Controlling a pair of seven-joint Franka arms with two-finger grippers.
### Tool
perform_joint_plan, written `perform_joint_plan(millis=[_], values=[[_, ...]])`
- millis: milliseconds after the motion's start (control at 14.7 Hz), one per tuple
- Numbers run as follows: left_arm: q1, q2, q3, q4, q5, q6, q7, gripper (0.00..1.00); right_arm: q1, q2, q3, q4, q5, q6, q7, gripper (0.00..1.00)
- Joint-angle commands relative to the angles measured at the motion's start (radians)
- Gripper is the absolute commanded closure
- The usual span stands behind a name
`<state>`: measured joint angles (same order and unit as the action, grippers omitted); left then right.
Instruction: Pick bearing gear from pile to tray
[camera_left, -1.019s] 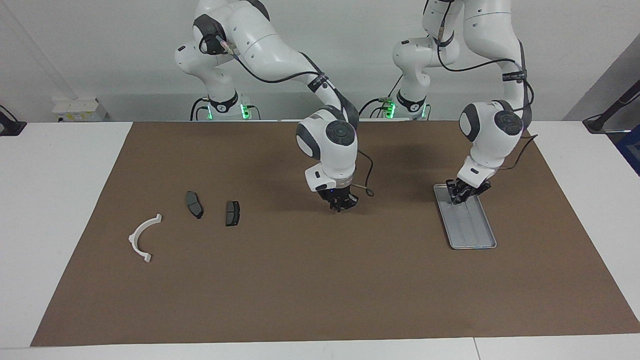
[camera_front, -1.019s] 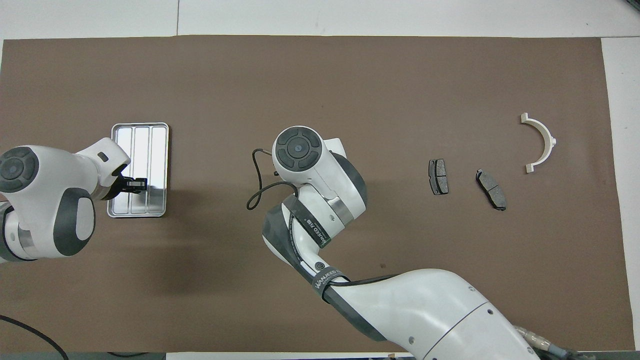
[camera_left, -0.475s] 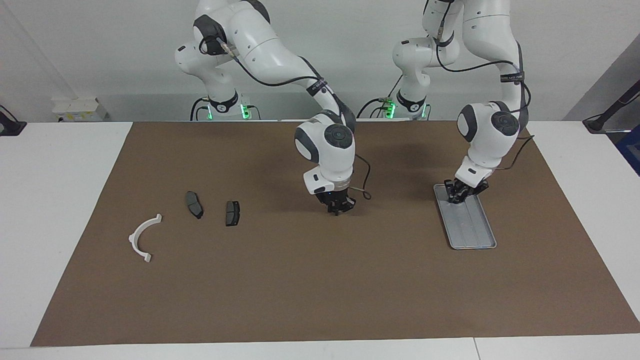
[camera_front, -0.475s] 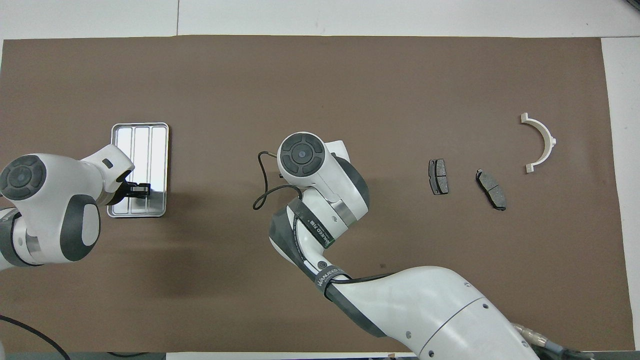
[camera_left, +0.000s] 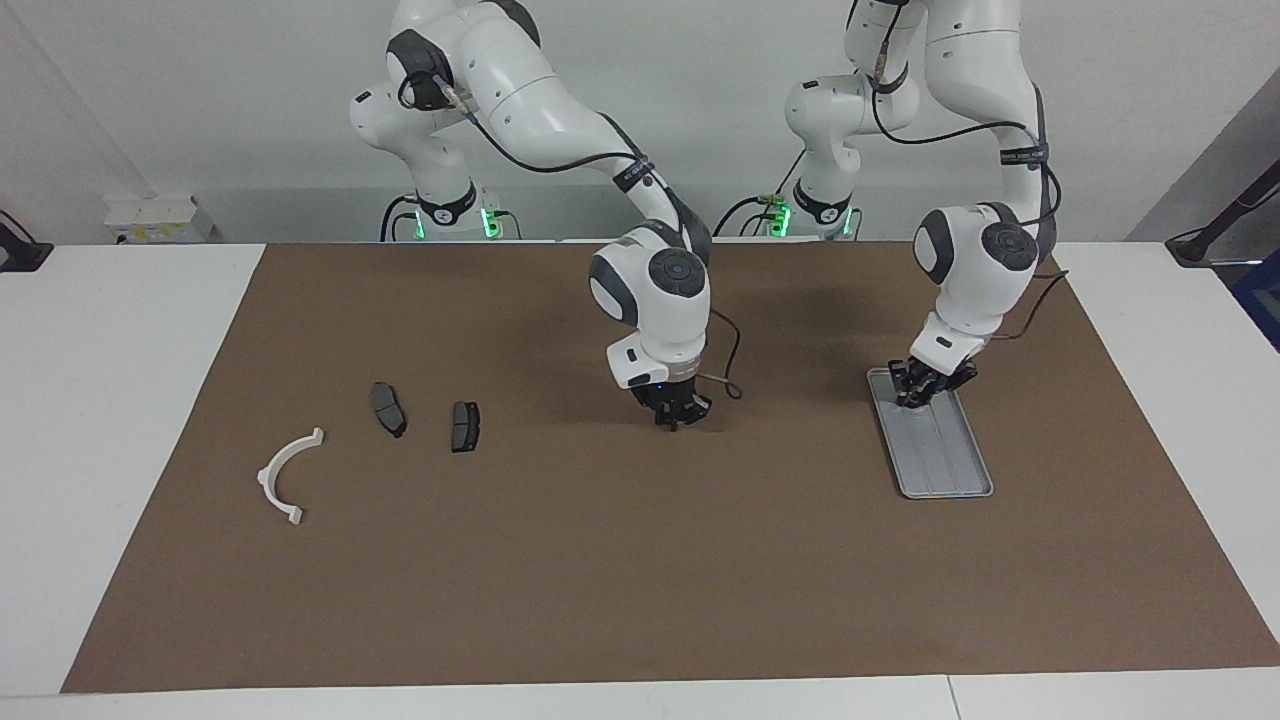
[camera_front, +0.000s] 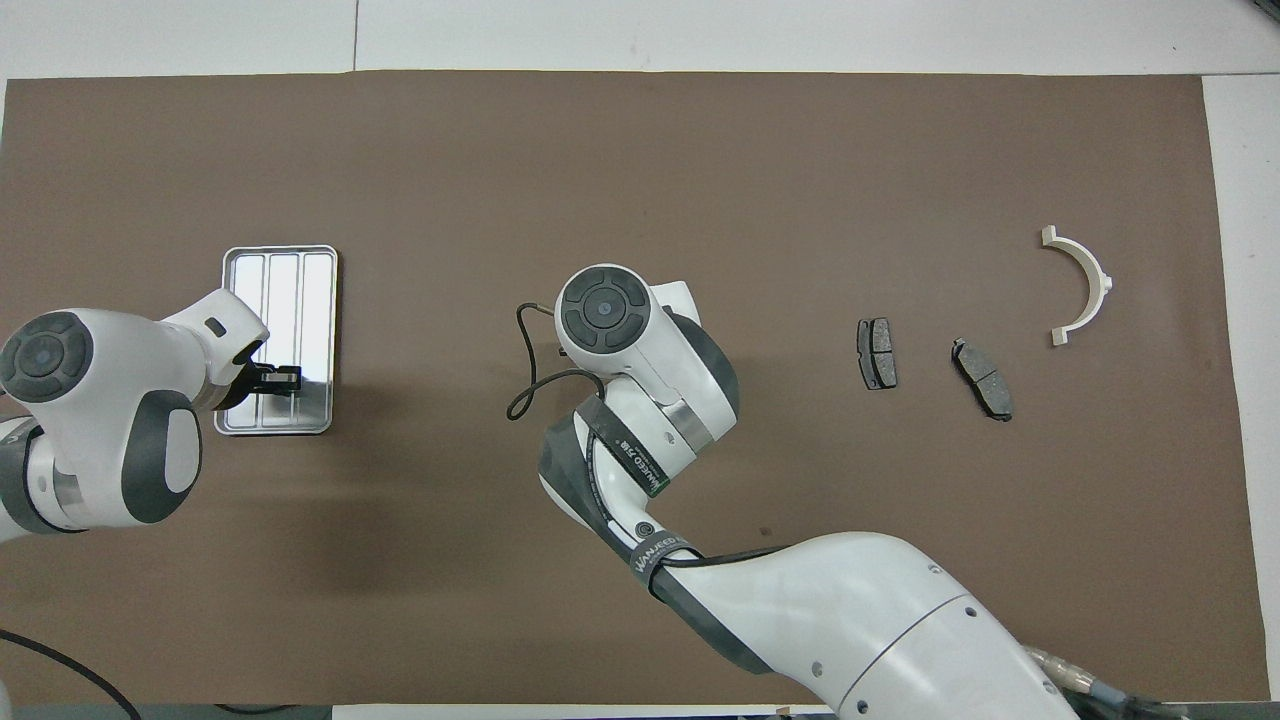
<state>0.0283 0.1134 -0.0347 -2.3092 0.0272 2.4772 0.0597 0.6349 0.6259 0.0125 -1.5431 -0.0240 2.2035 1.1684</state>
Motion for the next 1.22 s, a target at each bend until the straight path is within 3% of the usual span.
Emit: perform_joint_plan(millis=[0, 204, 408, 883, 1155], values=[[-0.016, 0.000, 0.013, -0.019, -0.006, 0.031, -0.009, 0.93, -0.009, -0.009, 0.003, -0.015, -0.017, 0.016, 0.020, 0.00], [-0.016, 0.000, 0.013, -0.016, -0.007, 0.026, -0.009, 0.42, -0.015, -0.014, 0.000, 0.001, -0.017, -0.005, 0.019, 0.00], [-0.022, -0.003, 0.013, -0.009, -0.007, 0.017, -0.012, 0.18, -0.024, -0.012, -0.003, 0.047, -0.019, -0.051, 0.016, 0.00], [-0.056, -0.001, 0.013, 0.074, 0.002, -0.104, -0.075, 0.03, -0.113, -0.095, 0.000, 0.081, -0.017, -0.151, -0.122, 0.00], [-0.113, 0.003, 0.013, 0.093, 0.002, -0.107, -0.152, 0.02, -0.191, -0.166, -0.002, 0.078, -0.016, -0.223, -0.368, 0.00]])
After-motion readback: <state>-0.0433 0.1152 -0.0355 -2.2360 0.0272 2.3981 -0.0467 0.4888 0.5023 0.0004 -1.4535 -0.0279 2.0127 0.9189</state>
